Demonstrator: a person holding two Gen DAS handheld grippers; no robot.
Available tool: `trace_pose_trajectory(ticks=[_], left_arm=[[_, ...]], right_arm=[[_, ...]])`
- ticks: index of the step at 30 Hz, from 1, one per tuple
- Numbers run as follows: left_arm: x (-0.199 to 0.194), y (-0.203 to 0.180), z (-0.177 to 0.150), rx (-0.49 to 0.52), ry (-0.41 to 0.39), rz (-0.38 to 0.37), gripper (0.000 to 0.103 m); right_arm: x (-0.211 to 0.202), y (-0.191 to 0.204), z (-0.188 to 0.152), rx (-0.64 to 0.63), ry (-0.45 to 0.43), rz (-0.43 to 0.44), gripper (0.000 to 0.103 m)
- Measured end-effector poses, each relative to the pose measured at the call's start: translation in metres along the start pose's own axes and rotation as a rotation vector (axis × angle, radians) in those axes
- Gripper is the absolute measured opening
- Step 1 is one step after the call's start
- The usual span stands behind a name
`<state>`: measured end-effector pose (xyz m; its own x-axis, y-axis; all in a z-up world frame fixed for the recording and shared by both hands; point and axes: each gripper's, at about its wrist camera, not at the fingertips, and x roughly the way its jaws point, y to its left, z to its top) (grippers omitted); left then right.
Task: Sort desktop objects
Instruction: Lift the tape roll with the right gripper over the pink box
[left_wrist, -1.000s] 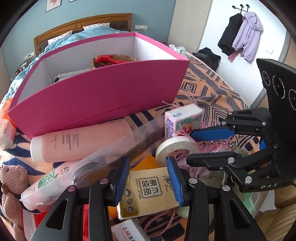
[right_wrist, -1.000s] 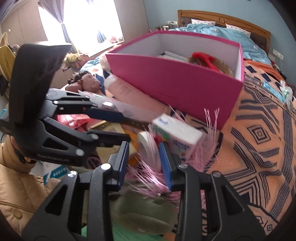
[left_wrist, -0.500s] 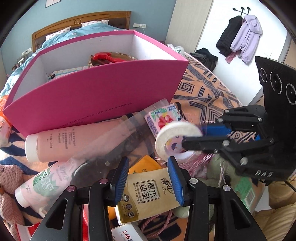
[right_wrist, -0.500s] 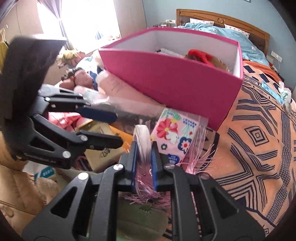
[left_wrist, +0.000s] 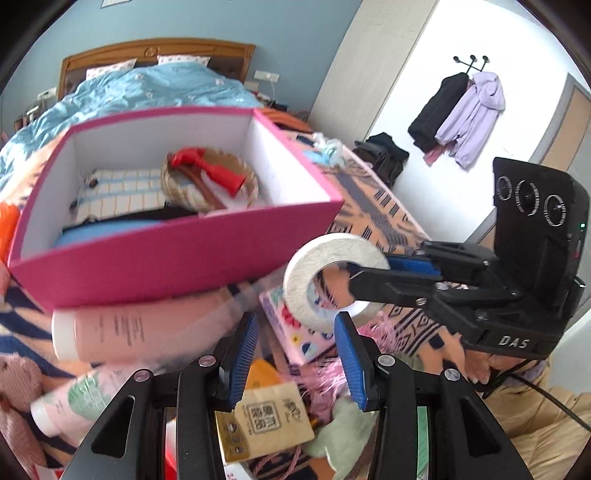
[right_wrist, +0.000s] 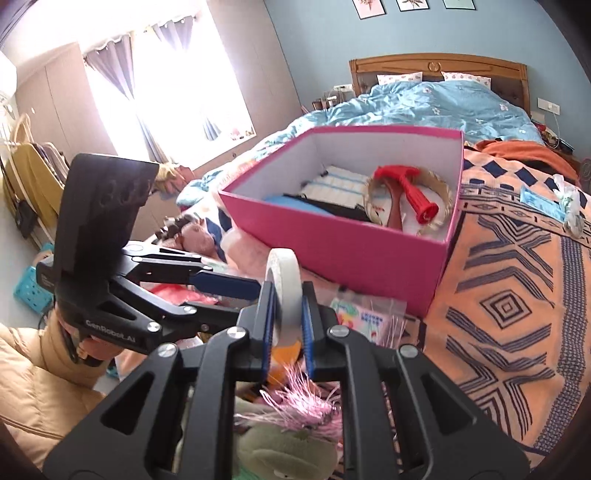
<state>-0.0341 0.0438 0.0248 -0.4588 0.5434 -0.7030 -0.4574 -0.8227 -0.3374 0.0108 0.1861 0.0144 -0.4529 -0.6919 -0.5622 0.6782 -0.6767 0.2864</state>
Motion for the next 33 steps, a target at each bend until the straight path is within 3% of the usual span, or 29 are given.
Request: trace_pose_trajectory(ticks=[8,11,14,17,19,26,33], left_arm=[[0.002,0.001,0.021,0.004,-0.029,-0.018,0.041],[0.007,0.004,0.020,0.014,-0.026,0.034,0.041],[0.016,0.012,0.012,0.014,0.021,0.096,0.041],[0.025,0.023,0.001,-0.006,0.071,0.121,0.041],[0.027,0.026,-0.005,-0.005,0.091,0.139,0.041],[0.024,0.035,-0.016,-0.018,0.102,0.169,0.041],[0.021,0.042,-0.018,-0.035,0.100,0.163,0.041]], right_arm=[[-0.005,-0.006,0.017,0.020,-0.054,0.033,0.015],[0.000,-0.013,0.020,0.026,-0.037,0.005,0.015],[0.012,-0.018,0.013,0.035,0.031,-0.002,0.016],[0.032,-0.016,-0.001,0.021,0.124,0.002,0.026],[0.047,-0.014,-0.010,0.019,0.191,0.024,0.026],[0.064,0.008,-0.023,-0.083,0.305,0.088,0.027],[0.080,0.027,-0.033,-0.196,0.403,0.017,0.027]])
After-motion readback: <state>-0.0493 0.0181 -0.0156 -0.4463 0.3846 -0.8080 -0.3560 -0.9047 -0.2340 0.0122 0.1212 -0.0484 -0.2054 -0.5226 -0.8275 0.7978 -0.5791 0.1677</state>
